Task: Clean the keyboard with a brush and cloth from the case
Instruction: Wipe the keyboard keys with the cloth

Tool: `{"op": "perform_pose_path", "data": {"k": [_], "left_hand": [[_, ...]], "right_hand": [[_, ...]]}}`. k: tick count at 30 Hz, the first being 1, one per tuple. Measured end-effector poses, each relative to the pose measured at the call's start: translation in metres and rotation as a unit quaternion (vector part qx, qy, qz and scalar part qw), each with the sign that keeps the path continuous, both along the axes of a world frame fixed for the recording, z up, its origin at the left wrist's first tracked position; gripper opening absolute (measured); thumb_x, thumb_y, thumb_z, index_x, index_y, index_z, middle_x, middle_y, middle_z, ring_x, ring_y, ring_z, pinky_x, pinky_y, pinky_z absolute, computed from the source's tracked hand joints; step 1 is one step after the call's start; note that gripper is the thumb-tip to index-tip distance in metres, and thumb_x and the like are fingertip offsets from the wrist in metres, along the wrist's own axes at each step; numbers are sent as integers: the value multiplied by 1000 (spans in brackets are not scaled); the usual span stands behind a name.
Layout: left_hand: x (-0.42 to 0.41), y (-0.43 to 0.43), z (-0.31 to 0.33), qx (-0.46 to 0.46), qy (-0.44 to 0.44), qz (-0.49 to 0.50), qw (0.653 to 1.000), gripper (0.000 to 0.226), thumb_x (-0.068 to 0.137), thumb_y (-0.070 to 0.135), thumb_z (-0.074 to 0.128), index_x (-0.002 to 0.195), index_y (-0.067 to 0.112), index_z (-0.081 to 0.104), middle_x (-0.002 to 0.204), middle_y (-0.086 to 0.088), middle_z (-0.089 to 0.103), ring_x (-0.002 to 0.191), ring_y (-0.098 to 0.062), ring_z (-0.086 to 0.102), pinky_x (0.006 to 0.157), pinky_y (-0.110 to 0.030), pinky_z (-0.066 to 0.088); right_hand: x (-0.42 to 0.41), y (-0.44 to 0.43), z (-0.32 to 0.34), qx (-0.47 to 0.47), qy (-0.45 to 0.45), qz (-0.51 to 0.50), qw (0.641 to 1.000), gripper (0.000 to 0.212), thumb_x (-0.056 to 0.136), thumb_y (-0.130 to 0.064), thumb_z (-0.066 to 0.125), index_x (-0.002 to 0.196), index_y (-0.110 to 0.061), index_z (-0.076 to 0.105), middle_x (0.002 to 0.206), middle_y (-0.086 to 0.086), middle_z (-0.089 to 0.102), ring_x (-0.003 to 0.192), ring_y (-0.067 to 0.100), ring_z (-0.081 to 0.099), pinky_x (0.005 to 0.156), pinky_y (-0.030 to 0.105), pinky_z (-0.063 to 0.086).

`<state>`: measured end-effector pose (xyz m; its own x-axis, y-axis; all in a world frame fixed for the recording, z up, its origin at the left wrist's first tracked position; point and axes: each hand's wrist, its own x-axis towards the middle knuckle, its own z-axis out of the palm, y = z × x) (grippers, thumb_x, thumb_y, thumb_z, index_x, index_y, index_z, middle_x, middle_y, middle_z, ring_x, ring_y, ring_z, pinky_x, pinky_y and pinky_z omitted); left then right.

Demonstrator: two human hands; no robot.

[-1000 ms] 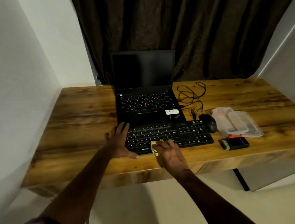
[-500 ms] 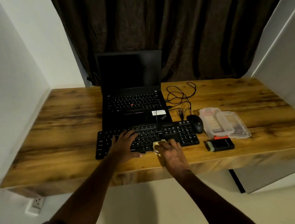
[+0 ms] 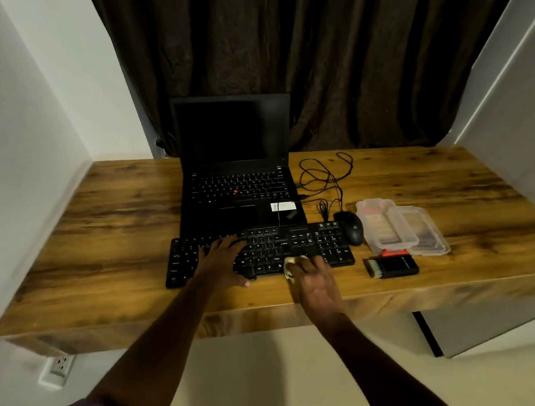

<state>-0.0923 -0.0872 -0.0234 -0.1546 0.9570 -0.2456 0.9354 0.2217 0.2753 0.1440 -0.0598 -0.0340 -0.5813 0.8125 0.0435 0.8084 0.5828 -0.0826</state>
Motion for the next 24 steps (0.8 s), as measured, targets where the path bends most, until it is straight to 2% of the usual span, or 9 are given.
{"op": "perform_pose_path", "data": {"k": [3,6,9,13,16,19,22,24], "left_hand": [[-1,1,1,1,-2,3,1000,109,69,48,85,157,31,22,163,3,16,149,-26,15,119,-60,10],[-1,2,3,1,-3,1,1000,110,66,49,86,155,31,25,162,3,19,148,-27,19,118,-59,14],[1,3,3,3,-8,7,1000,110,63,47,88,154,30,28,159,2,23,145,-27,22,116,-60,16],[3,6,6,-7,-1,7,1000,110,62,45,90,152,29,29,156,1,25,144,-28,23,115,-61,19],[3,7,8,-18,7,5,1000,112,62,44,90,153,28,28,156,0,25,144,-28,23,115,-62,21],[6,10,11,-35,27,3,999,117,62,45,90,156,25,22,158,-2,22,145,-31,21,114,-65,22],[10,13,14,-53,57,1,997,123,62,46,90,157,24,15,158,-5,18,145,-34,20,112,-69,22],[13,16,17,-67,81,-5,994,126,62,47,90,158,25,10,158,-7,17,144,-35,21,111,-69,25]], "right_hand": [[-6,6,5,4,-19,44,999,49,93,-22,59,139,-26,45,144,5,47,126,27,39,105,39,34],[16,16,10,18,3,-21,1000,42,97,-29,53,138,-24,48,142,5,49,126,27,40,104,38,34],[23,20,15,10,1,-74,997,47,96,-25,54,142,-25,44,145,5,44,130,27,35,109,37,32],[0,7,16,-17,16,-35,999,50,96,-22,53,144,-23,41,147,6,41,131,28,34,111,38,31],[1,8,11,-16,13,-13,1000,52,89,-19,65,139,-22,51,140,8,52,122,30,44,104,40,39],[26,18,3,14,5,-70,997,60,71,-11,80,128,-21,62,127,9,62,113,33,53,94,45,48],[49,24,2,32,-2,-134,990,61,66,-2,80,121,-23,65,122,8,64,108,33,53,87,45,51],[47,23,0,38,-4,-128,991,61,63,-2,82,119,-21,66,118,9,65,104,33,54,83,44,52]]}}
